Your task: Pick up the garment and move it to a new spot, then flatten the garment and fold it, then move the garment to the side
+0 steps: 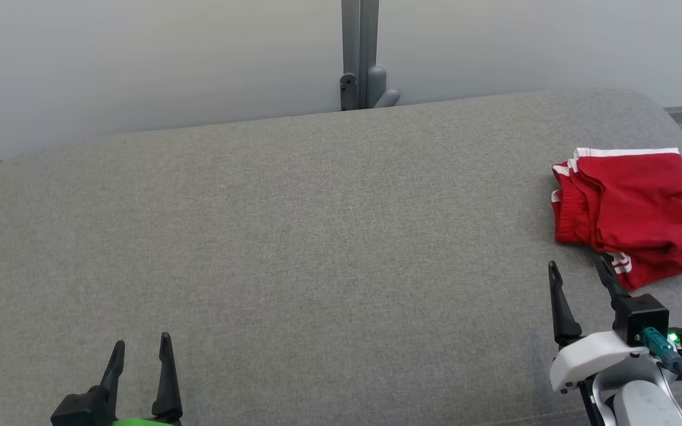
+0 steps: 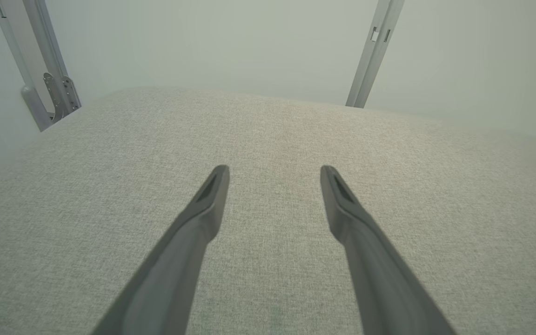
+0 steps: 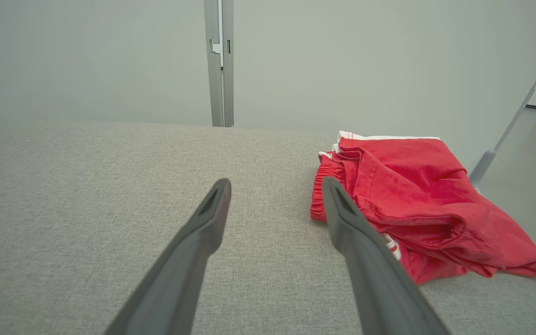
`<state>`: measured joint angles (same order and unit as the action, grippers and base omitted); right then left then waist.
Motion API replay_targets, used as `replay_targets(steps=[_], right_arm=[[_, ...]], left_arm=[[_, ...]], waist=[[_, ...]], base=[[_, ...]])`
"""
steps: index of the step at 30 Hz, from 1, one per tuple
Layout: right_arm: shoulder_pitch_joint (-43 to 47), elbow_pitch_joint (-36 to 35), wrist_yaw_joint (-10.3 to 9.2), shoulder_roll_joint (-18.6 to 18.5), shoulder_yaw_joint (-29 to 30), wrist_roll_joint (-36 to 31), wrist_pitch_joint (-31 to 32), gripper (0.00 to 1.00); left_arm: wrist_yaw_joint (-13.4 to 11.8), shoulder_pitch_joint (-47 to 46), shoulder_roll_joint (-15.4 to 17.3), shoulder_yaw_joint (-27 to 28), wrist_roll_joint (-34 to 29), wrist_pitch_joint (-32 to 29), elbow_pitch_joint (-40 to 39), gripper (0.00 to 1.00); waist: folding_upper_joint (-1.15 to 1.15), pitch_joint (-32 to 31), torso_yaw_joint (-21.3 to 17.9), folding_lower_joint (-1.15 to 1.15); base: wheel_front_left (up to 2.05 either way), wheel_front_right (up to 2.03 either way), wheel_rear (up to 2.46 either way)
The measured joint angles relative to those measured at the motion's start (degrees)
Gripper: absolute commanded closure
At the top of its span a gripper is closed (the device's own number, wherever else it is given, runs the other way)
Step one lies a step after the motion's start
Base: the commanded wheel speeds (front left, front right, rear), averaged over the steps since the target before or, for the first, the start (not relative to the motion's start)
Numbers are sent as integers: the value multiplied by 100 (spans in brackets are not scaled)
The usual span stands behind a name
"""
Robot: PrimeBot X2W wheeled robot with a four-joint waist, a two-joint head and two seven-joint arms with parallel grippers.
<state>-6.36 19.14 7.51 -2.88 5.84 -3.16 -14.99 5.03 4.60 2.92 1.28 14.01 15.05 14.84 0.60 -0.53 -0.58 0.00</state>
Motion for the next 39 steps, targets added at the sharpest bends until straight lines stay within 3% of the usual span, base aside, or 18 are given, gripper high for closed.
replay_targets(steps=[25, 26, 34, 39], right_arm=[[111, 112, 0, 33, 16, 3, 2, 0], [111, 111, 0, 33, 16, 3, 2, 100], [335, 487, 0, 120, 30, 52, 88, 100], [332, 489, 0, 122, 76, 686, 275, 100]], left_arm=[[27, 63, -20, -19, -3, -9, 80, 0], [27, 63, -20, -18, -3, -9, 80, 100], [27, 168, -65, -27, 56, -74, 434, 100], [29, 151, -66, 4, 561, -225, 438, 100]], waist=[[0, 7, -43, 0], [0, 8, -41, 0], [0, 9, -40, 0], [0, 11, -36, 0]], base=[[0, 0, 0], [0, 0, 0], [0, 0, 0], [0, 0, 0]])
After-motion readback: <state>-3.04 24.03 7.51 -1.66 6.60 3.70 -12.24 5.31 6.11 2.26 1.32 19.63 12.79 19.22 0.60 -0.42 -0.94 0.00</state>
